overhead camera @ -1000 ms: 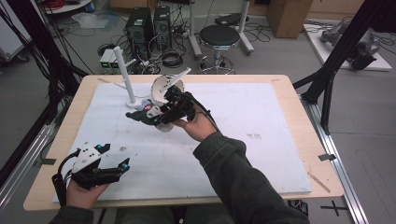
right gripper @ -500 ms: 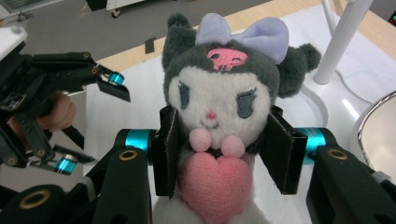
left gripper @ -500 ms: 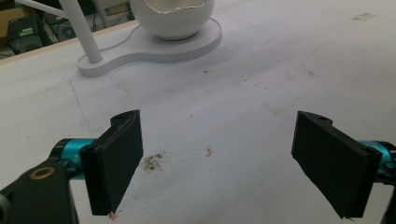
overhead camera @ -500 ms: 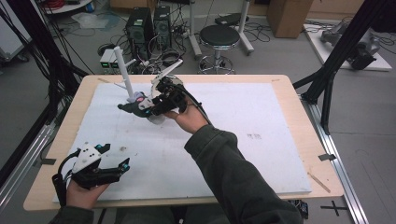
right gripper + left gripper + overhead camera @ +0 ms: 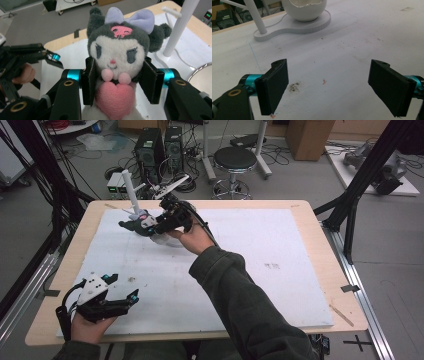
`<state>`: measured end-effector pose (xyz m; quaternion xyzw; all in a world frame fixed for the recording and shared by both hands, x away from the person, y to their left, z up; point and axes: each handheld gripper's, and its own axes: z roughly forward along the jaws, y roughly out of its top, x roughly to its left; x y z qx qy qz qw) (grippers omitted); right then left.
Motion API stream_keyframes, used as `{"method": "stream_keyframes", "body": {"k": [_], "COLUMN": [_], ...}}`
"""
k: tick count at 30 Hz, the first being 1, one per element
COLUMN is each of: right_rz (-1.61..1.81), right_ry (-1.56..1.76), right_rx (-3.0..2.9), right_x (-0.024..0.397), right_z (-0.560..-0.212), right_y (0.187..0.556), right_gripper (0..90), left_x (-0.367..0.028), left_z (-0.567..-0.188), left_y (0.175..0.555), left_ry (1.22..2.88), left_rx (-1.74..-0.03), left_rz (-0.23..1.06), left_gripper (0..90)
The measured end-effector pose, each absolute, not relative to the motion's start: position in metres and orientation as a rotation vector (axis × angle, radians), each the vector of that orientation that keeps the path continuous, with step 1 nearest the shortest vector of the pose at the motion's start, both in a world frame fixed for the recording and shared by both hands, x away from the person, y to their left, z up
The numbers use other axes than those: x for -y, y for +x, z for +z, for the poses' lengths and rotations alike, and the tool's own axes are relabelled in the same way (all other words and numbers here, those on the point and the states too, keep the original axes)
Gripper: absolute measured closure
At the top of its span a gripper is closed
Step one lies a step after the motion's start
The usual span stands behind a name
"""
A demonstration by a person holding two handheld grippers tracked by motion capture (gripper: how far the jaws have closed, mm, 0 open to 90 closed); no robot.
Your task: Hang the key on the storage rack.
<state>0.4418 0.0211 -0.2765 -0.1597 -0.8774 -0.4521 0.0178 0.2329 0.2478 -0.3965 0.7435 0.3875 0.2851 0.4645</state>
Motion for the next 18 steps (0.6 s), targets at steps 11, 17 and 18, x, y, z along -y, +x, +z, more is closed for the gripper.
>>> {"method": "stream_keyframes", "body": {"k": [11,17,18], "right_rz": [-1.416,-1.443,-1.443], "right_ry": [-0.538,-0.552,-0.552], "right_rx": [2.718,2.726,2.726], "right_x": [-0.03,-0.039,-0.039], "right_z": [-0.275,-0.27,-0.27], "right_y": [0.454,0.463,0.463], "right_gripper": [52.1,52.1,52.1], "left_x": [-0.248,-0.249,-0.249], "left_z": [-0.396,-0.397,-0.397], "left_y": [0.233,0.234,0.234], "left_ry": [1.826,1.825,1.825], "left_rx": [-0.951,-0.951,-0.95], "left_rz": [0.702,0.702,0.703], "left_gripper": [17.0,17.0,17.0]}}
